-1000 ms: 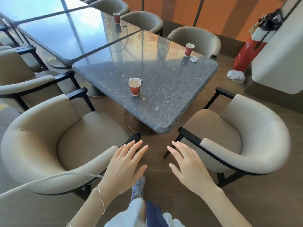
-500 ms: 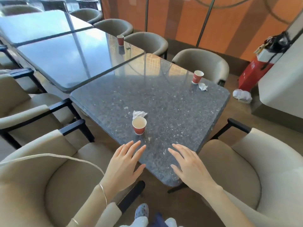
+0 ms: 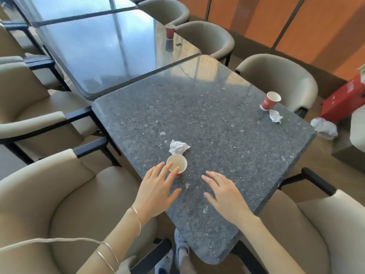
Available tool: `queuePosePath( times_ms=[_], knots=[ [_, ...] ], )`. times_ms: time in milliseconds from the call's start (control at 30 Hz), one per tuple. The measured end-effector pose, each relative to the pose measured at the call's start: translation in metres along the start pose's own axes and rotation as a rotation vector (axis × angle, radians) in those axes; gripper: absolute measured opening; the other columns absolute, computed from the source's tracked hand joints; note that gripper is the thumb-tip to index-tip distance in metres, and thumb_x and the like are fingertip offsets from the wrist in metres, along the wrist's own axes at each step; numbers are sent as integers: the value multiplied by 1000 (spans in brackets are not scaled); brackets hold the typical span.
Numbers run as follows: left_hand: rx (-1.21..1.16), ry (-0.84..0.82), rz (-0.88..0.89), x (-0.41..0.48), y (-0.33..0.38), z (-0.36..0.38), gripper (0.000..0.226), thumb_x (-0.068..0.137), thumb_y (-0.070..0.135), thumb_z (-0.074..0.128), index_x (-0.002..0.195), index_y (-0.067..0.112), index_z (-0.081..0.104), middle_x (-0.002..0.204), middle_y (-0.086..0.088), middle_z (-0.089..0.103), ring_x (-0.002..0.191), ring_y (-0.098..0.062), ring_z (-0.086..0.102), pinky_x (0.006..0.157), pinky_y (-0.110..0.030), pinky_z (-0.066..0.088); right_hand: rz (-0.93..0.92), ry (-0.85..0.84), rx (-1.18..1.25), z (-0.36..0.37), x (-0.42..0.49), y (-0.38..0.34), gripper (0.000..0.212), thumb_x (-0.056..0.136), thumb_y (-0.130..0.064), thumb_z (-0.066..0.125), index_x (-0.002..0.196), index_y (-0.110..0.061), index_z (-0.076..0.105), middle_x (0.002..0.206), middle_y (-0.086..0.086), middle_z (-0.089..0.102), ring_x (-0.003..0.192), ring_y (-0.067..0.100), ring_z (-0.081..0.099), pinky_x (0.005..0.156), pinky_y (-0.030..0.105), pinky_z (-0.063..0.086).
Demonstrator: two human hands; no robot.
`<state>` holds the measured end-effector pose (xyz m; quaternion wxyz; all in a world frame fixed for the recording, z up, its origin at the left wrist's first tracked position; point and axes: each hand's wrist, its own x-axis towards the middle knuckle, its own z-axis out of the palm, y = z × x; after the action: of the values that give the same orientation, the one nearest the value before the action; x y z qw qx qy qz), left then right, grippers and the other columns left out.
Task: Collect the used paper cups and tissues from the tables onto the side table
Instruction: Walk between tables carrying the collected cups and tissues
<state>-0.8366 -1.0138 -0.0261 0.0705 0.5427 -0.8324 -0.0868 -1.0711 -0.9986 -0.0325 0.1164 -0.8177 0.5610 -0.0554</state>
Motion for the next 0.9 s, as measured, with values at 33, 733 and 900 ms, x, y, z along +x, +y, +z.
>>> queuePosePath(
  times_ms=[33,733,900],
  knots=[
    [-10,-10,-23,8,-1,4,59,82,48,58,131,17,49,138,-10,48,126,-32,44,101,-44,38,-20,-8,6,3,11,6,47,91,-27,55,134,-15,44,140,3,44,130,19,38,103,35,33],
    [-99,-93,-253,92,-16,76,76,75,51,66,136,14,41,137,-7,48,126,-29,45,95,-40,45,-353,-102,167,101,226,61,36,87,-12,58,123,-11,55,134,7,51,127,24,42,92,40,45],
    [-141,-116,-265,80,-13,79,71,75,45,69,133,11,46,137,-7,48,124,-26,46,90,-37,49,-434,-106,198,118,219,62,29,79,-17,70,106,-9,67,120,11,62,115,30,54,92,45,48]
  ],
)
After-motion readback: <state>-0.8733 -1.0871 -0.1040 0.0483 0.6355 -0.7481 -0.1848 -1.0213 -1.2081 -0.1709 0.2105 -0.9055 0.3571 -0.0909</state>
